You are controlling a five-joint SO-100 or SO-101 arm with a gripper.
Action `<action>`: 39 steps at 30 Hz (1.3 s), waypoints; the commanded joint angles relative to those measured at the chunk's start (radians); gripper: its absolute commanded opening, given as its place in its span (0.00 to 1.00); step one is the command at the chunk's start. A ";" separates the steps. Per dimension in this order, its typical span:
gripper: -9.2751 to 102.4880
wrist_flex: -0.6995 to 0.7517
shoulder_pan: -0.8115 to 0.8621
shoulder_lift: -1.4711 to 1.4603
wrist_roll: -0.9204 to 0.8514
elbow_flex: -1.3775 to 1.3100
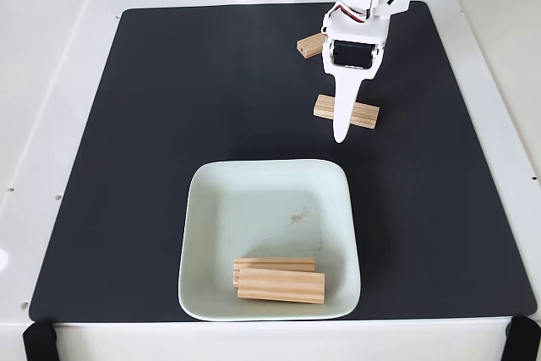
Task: Pick up the wooden block and place them on the plate.
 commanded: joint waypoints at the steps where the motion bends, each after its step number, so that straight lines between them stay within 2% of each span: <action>1: 0.44 -0.008 0.005 -0.011 0.017 -0.003; 19: 0.44 -0.009 0.012 -0.046 0.021 -0.005; 30: 0.18 -0.009 0.015 -0.046 0.021 -0.003; 36: 0.08 -0.008 0.017 -0.048 0.021 -0.002; 39: 0.08 -0.008 0.015 -0.044 0.021 -0.002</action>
